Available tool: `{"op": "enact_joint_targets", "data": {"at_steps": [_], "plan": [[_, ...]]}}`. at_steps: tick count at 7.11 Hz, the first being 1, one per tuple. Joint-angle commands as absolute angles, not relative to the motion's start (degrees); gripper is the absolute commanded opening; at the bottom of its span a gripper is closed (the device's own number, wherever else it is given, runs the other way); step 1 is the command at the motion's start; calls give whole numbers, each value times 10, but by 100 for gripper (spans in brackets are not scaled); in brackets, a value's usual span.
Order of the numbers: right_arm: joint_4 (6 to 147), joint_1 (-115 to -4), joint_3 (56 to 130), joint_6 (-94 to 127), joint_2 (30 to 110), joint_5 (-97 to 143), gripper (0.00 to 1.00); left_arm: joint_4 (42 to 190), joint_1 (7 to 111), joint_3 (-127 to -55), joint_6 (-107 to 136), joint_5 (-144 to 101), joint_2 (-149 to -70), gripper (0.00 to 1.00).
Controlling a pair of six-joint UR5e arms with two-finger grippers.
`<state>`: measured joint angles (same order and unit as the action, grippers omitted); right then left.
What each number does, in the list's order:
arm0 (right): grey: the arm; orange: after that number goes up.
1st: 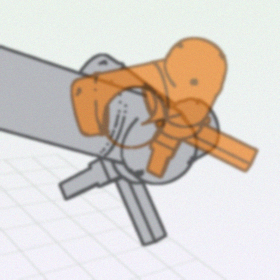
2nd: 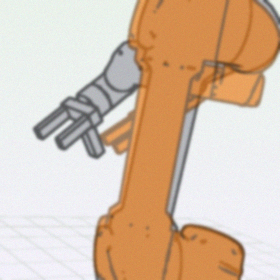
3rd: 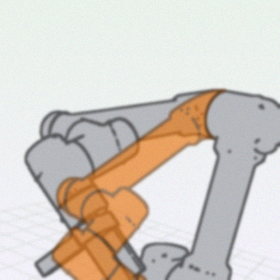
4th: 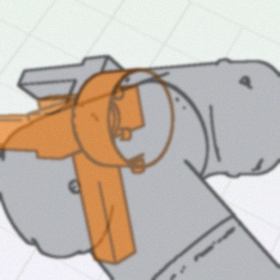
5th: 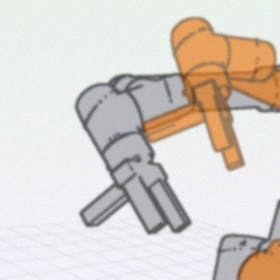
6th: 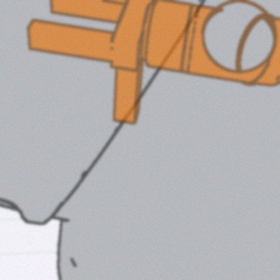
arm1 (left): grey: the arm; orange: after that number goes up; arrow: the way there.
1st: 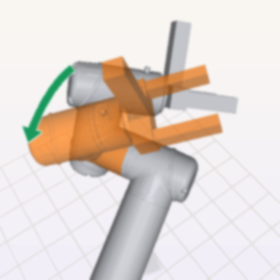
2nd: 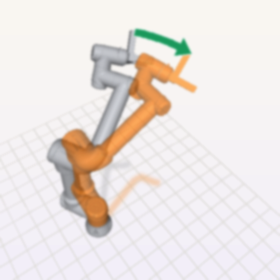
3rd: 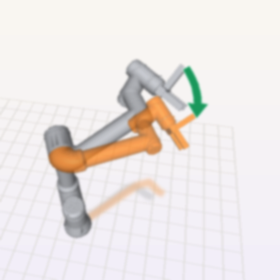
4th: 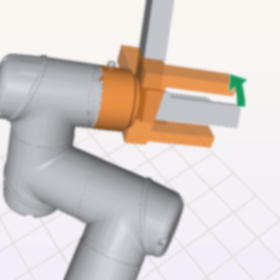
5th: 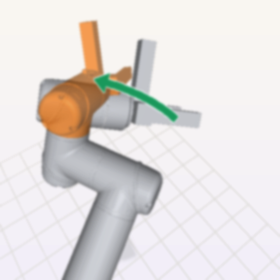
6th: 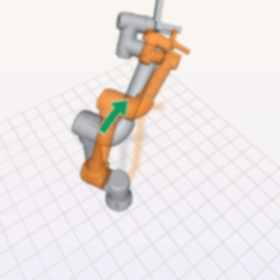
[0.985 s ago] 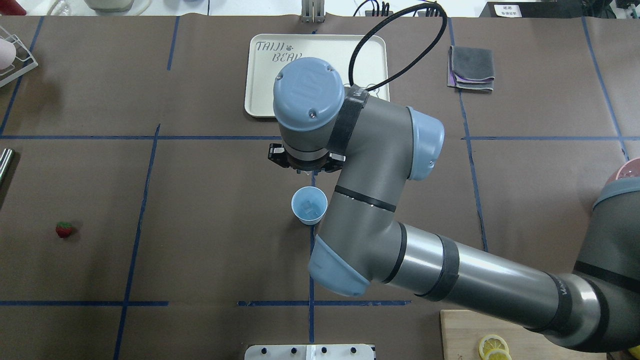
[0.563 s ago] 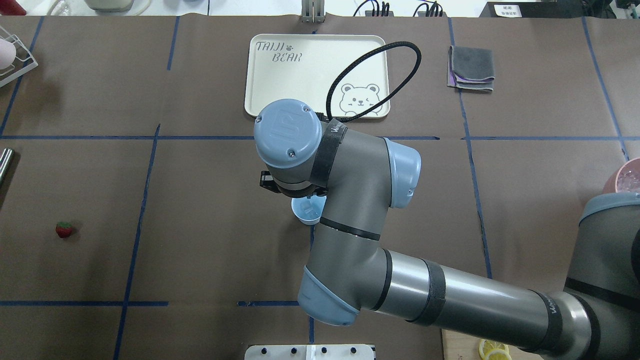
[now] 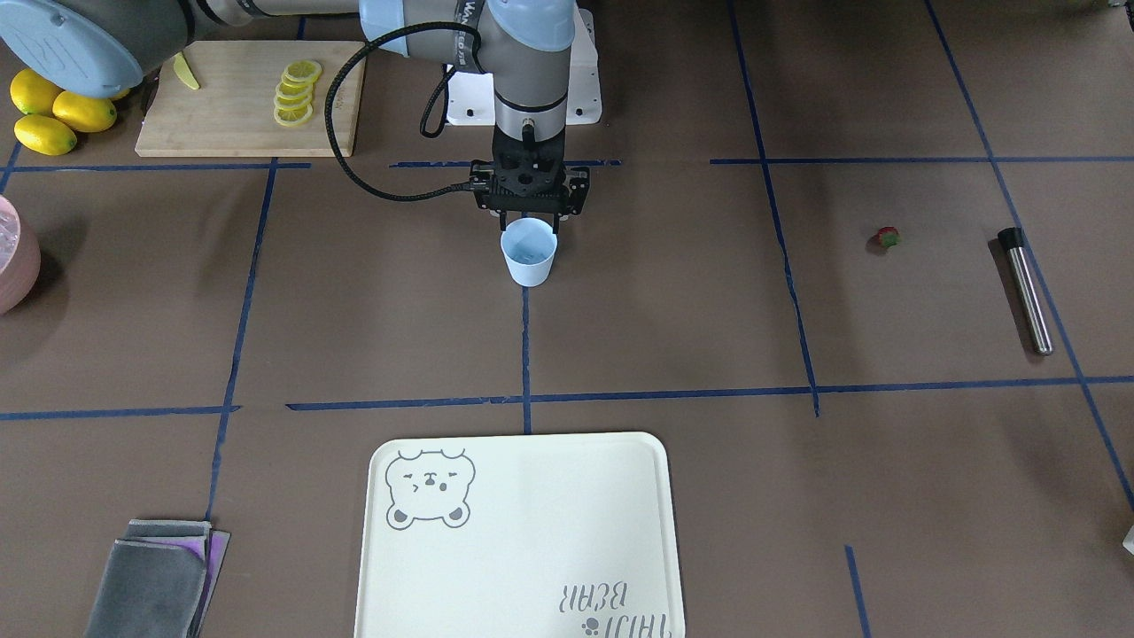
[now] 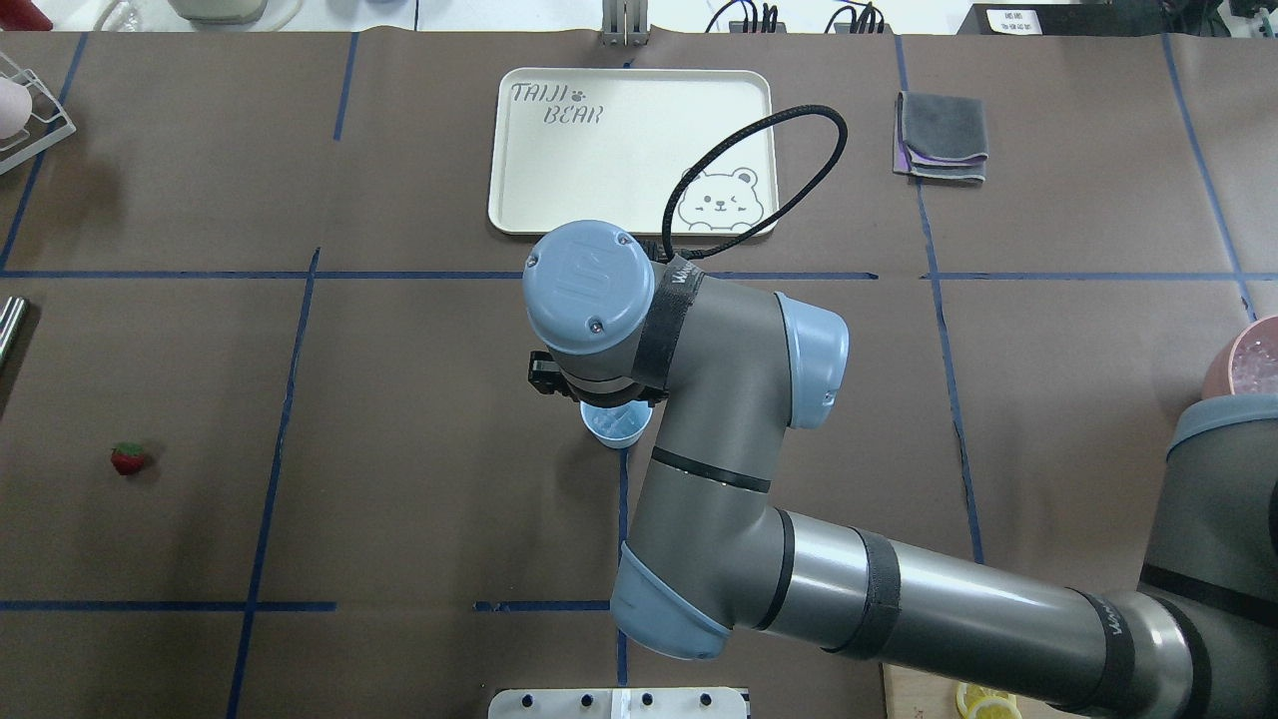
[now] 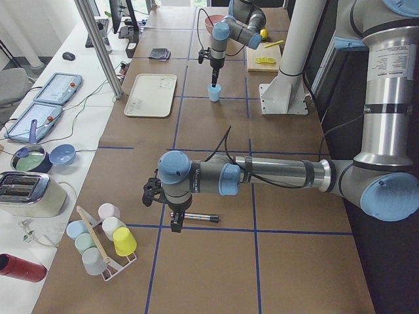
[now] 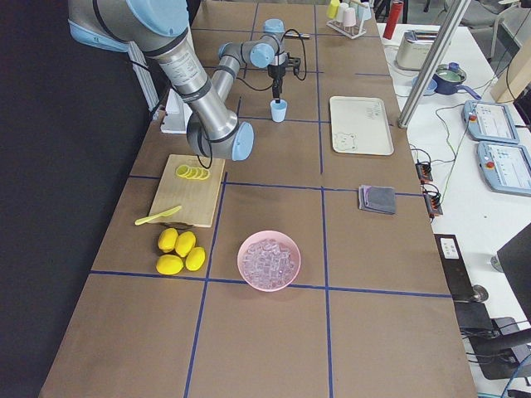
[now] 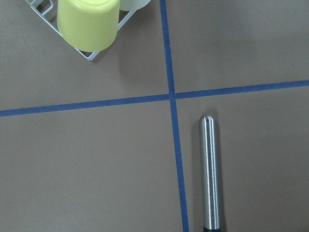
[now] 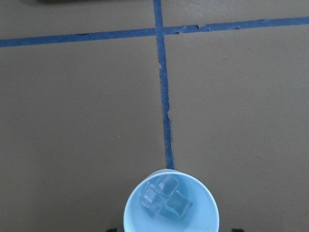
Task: Mash ice and strawberries in cup
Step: 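Lower the right gripper over the cup and release the ice cube, then move the empty right gripper back toward the pink bowl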
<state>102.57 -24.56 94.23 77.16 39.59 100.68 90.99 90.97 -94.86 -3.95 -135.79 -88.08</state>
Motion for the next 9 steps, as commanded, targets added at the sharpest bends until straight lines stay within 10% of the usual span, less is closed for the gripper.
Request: {"op": "enact_joint_targets", "data": {"at_steps": [1, 9], "plan": [[1026, -253, 943, 757, 396, 1008, 99, 910, 909, -949, -41, -1355, -882, 100], [1025, -738, 994, 66, 688, 1316, 99, 911, 900, -962, -40, -1285, -886, 100]]}}
